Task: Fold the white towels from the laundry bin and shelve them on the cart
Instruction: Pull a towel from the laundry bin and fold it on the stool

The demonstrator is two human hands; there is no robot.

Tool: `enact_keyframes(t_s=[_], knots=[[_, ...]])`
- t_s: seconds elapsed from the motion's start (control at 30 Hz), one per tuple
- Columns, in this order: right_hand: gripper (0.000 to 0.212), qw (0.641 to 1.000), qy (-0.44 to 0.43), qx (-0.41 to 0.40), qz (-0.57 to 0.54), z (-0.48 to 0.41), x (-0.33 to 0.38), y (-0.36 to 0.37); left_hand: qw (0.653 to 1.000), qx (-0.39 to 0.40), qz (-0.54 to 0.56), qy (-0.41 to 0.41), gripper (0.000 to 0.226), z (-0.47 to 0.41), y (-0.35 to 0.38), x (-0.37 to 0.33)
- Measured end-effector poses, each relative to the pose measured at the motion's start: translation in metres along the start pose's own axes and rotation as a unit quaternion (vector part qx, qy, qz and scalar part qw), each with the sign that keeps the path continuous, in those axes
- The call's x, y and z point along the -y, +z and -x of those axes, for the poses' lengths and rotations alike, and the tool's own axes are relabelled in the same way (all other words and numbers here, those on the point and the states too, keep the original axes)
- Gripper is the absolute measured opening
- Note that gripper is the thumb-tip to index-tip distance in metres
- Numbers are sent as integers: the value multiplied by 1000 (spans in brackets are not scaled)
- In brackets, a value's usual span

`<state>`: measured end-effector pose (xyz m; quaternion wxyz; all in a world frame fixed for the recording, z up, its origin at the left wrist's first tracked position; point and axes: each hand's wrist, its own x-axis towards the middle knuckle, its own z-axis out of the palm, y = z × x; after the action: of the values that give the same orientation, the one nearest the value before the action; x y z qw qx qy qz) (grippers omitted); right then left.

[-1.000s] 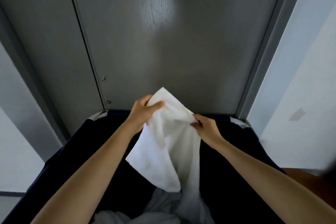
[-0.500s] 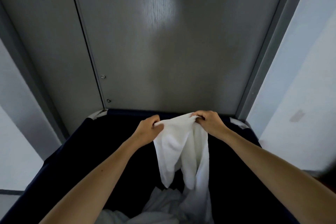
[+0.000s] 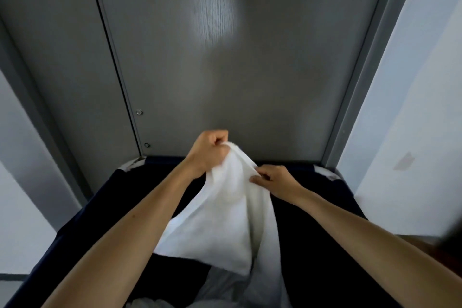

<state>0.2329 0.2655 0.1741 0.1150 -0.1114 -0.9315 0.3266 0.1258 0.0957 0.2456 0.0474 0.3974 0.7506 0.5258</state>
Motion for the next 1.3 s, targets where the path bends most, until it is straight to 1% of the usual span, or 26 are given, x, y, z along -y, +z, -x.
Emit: enact_keyframes(t_s=[0.03, 0.1, 0.17, 0.23, 0.3, 0.4, 0.43, 0.47, 0.57, 0.63, 0.67, 0.73, 0.8, 0.83, 0.87, 0.9, 0.93, 1.0, 1.03, 1.1, 1.17, 1.23, 1.3], knots=[[33, 1000, -4, 8, 2, -1, 5, 6, 999, -12, 34, 10, 18, -5, -2, -12], [31, 999, 1, 32, 14, 0, 8, 17, 995, -57, 82, 2, 22, -11, -5, -25], [28, 997, 20, 56, 54, 2, -4, 23, 979, -127, 154, -40, 34, -15, -16, -29], [25, 991, 67, 63, 92, 8, -26, 23, 954, -199, 208, -80, 40, -18, -33, -29], [24, 984, 120, 64, 118, 14, -47, 20, 934, -262, 214, -113, 40, -18, -51, -26], [18, 972, 150, 67, 166, 14, -59, 12, 894, -334, 258, -153, 37, -10, -71, -8], [21, 969, 156, 55, 181, 12, -59, 4, 886, -346, 259, -167, 36, -7, -75, 2], [25, 967, 159, 39, 196, 10, -56, -5, 890, -348, 234, -182, 35, -4, -79, 14], [38, 969, 138, -13, 205, -1, -34, -34, 919, -303, 56, -246, 23, 4, -83, 45], [43, 979, 78, -45, 183, -10, -3, -49, 929, -256, -20, -268, 10, 9, -75, 47], [37, 984, 35, -60, 161, -17, 14, -55, 938, -225, -50, -260, 12, 9, -68, 45], [24, 987, -60, -77, 125, -30, 49, -65, 965, -135, -109, -197, 44, 7, -48, 26], [24, 983, -130, -67, 110, -38, 82, -74, 986, -35, -125, -107, 70, 6, -26, 1], [26, 982, -148, -62, 102, -40, 94, -77, 989, 15, -128, -78, 78, 4, -16, -11], [28, 982, -152, -57, 93, -41, 104, -79, 987, 58, -136, -61, 81, 3, -7, -18], [30, 984, -151, -49, 86, -40, 108, -79, 984, 84, -148, -54, 77, 2, -1, -23], [30, 985, -147, -40, 84, -39, 109, -77, 982, 90, -156, -51, 65, 1, 3, -26], [28, 984, -148, -24, 94, -33, 99, -71, 980, 70, -182, -40, 34, -1, 7, -21], [27, 984, -148, -20, 95, -30, 92, -68, 976, 70, -204, -31, 26, 0, 8, -18], [29, 987, -138, -8, 87, -24, 79, -64, 970, 91, -224, -16, 21, 2, 10, -12], [29, 990, -125, 3, 69, -22, 69, -61, 972, 104, -209, -7, 20, 5, 11, -8], [28, 992, -113, 10, 62, -20, 64, -60, 970, 102, -219, 12, 25, 6, 9, -6], [24, 991, -113, 11, 68, -17, 61, -57, 970, 78, -229, 28, 28, 5, 7, -6]])
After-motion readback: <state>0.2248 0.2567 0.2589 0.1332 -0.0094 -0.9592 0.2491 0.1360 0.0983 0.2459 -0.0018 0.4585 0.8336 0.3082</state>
